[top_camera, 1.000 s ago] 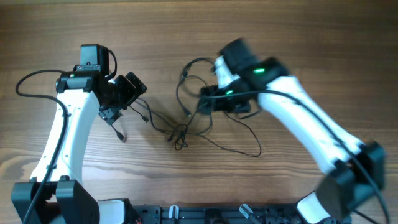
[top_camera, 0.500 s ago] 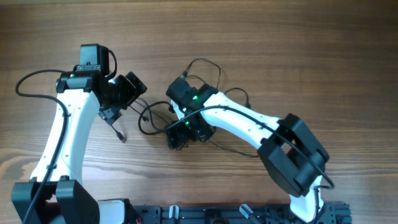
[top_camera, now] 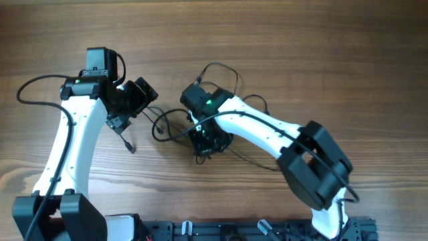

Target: Untangle cables

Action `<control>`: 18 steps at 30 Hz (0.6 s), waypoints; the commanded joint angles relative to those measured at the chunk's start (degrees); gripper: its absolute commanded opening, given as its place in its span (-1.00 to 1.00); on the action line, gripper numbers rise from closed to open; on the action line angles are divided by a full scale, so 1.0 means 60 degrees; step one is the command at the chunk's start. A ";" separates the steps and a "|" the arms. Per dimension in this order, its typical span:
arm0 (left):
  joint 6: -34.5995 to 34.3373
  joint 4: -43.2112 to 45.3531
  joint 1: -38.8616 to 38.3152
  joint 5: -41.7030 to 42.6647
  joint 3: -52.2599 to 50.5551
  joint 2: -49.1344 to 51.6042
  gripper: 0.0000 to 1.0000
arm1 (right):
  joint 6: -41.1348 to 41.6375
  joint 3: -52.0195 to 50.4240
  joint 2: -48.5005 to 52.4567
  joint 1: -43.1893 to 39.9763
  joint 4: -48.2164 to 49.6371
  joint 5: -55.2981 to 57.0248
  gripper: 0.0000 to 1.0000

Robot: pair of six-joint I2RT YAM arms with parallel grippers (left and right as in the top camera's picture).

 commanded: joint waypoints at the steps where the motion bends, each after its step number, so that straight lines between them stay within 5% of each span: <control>1: 0.0055 0.0022 0.0026 -0.0266 -0.0044 0.0040 0.71 | 0.0149 0.0841 -0.1847 -0.0244 -0.0277 0.1461 -0.91; 7: 0.0055 0.0026 0.0026 -0.0291 -0.0044 0.0040 -0.20 | 0.0958 0.0903 -0.4462 -0.0310 -0.0175 0.4532 -0.91; 9: 0.0051 0.0026 0.0022 -0.0288 -0.0044 0.0040 -0.13 | 0.0933 0.0903 -0.5315 -0.0310 0.0157 0.4641 -0.91; 12: 0.0051 0.0029 0.0022 -0.0197 -0.0044 0.0040 0.54 | 0.1381 0.0896 -0.6226 -0.0310 0.0947 0.4146 -0.91; 18: 0.0182 0.0022 0.0022 0.1053 -0.0044 0.0040 0.75 | 0.1308 0.0758 -0.6277 -0.0306 0.1639 0.2943 -0.92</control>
